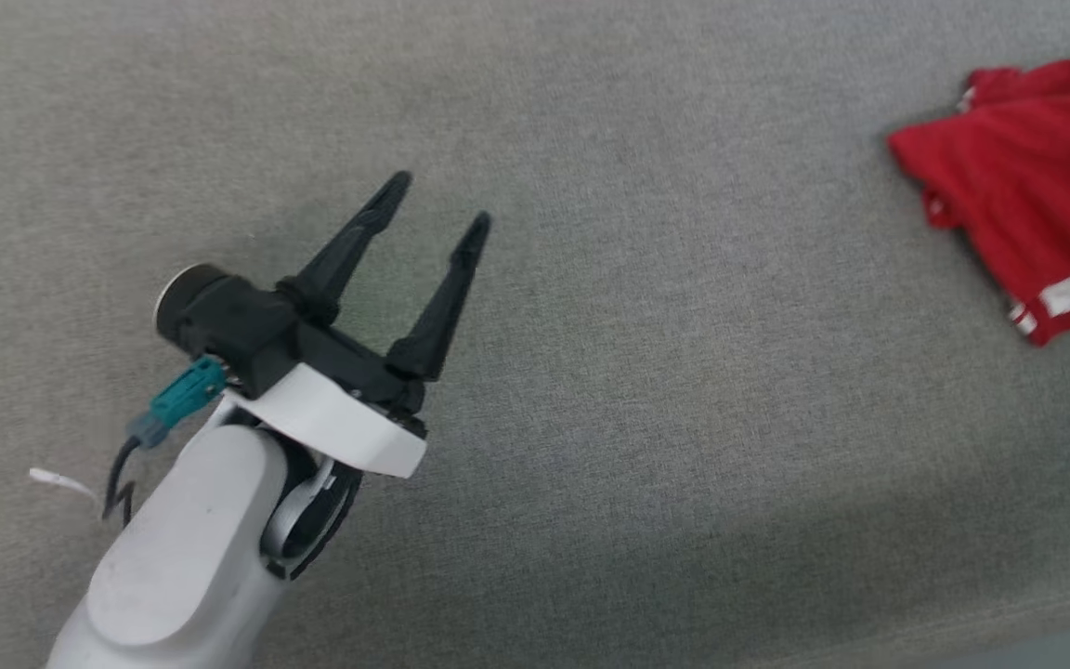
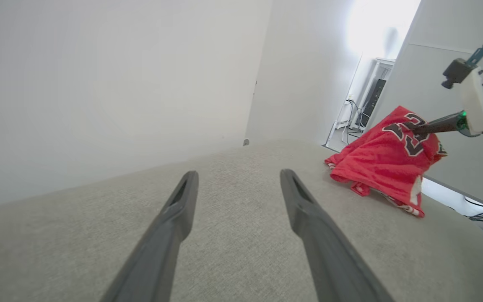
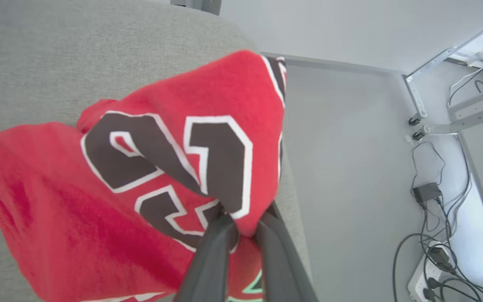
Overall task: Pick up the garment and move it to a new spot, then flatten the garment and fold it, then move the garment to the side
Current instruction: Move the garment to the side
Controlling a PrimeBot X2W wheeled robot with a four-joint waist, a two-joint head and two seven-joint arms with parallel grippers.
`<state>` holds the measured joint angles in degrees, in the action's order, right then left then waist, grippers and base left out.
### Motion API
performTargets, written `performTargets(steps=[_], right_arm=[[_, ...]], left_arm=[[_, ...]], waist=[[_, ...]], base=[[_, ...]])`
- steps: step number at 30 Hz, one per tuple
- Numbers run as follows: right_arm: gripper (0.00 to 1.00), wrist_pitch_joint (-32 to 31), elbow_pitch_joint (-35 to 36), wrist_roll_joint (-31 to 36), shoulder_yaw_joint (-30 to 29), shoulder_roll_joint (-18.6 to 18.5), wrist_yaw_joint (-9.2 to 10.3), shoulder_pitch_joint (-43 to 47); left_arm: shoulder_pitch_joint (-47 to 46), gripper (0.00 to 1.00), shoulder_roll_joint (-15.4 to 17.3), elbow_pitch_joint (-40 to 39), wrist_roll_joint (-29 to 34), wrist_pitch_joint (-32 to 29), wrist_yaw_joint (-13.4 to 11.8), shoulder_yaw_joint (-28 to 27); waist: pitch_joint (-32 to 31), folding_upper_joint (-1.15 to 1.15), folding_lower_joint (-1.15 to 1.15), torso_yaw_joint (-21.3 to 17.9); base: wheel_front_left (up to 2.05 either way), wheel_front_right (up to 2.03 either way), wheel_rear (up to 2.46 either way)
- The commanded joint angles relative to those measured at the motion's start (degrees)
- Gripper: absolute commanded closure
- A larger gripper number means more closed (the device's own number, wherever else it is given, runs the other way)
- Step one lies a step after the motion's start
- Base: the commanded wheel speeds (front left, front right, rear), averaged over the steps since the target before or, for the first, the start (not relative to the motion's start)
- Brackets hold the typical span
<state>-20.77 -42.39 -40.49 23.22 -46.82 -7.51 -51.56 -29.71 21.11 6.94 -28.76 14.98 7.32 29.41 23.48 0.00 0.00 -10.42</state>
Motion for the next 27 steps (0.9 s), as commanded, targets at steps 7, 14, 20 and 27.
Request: performTargets(steps=[7, 14, 20, 27], right_arm=[[1.00, 7.8, -7.7, 8.0, -2.2, 2.1, 0.04, -4.9], [1.00, 12.6, -16.3, 15.1, -4.0, 6.4, 0.04, -8.0], [0.80, 14.8, -20.9, 17.0, -5.8, 8.0, 0.04, -9.6], [0.00, 17.5, -23.7, 17.9, -6.9, 8.5, 0.04, -11.7]], left_arm=[[-4.6, 0.00, 0.0, 0.6, -0.5, 0.3, 0.2, 3.8], [-6.8, 0.00, -0.3, 1.0, -0.9, 0.3, 0.2, 5.7], [-7.3, 0.00, -0.3, 1.1, -1.4, 0.3, 0.2, 5.6], [-5.5, 0.00, 0.2, 1.1, -2.2, 0.3, 0.2, 2.6]], waist=[[3.5, 0.00, 0.00, -1.0], [5.0, 0.00, 0.00, -0.2], [5.2, 0.00, 0.00, 0.9], [4.4, 0.00, 0.00, 1.7]], base=[[0.00, 0.00, 0.00], [0.00, 0.00, 0.00], [0.00, 0.00, 0.00], [0.00, 0.00, 0.00]])
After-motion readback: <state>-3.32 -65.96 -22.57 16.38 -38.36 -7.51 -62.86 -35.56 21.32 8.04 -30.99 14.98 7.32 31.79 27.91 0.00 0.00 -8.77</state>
